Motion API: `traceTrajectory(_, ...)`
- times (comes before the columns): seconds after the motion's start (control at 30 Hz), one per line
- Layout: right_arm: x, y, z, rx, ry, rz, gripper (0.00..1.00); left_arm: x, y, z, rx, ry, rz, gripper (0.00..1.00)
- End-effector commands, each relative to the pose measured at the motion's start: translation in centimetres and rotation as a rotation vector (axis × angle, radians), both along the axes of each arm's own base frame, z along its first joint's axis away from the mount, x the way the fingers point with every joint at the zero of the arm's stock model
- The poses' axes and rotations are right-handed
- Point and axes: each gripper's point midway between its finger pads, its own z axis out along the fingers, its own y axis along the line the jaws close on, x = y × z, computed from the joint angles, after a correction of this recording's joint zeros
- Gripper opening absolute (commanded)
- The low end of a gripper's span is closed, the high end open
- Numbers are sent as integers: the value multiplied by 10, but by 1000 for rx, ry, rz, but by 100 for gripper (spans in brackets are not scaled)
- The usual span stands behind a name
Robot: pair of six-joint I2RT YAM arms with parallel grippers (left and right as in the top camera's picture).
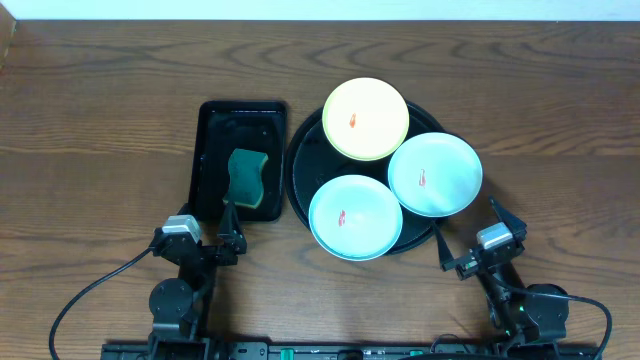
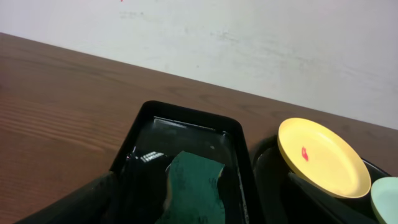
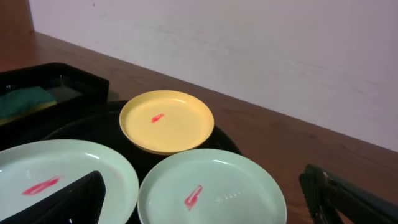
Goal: Clean dirty plates on tray and stack at the side
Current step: 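Move left gripper to the green sponge and right gripper to the plates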
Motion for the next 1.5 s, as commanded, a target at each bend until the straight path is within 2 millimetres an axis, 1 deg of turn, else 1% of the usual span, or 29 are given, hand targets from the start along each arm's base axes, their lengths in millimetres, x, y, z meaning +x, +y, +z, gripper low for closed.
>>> traceTrajectory(0.0,0,0,-1,-10,1,5,99,-1,4,-15,22,55,18,84)
traceTrajectory(1.0,0,1,-1,-9,1,5,99,-1,4,-15,22,55,18,84)
traceTrajectory(1.07,0,0,-1,-9,1,5,99,0,3,-10,18,34,15,84)
traceTrajectory(1.17,-1,3,10,-4,-48,19,99,-1,-3,-8,-14,28,-16,84)
traceTrajectory(1.3,-3,7,15,-3,-67,47,99,-2,-15,-8,-46,31,-83,84)
traceTrajectory(1.4,-3,7,24,0,-106,47,99,-2,-16,-7,-46,26,-89,84)
traceTrajectory(1.47,-5,10,30,16,-127,65,99,-1,-16,0,-47,-4,-90,84)
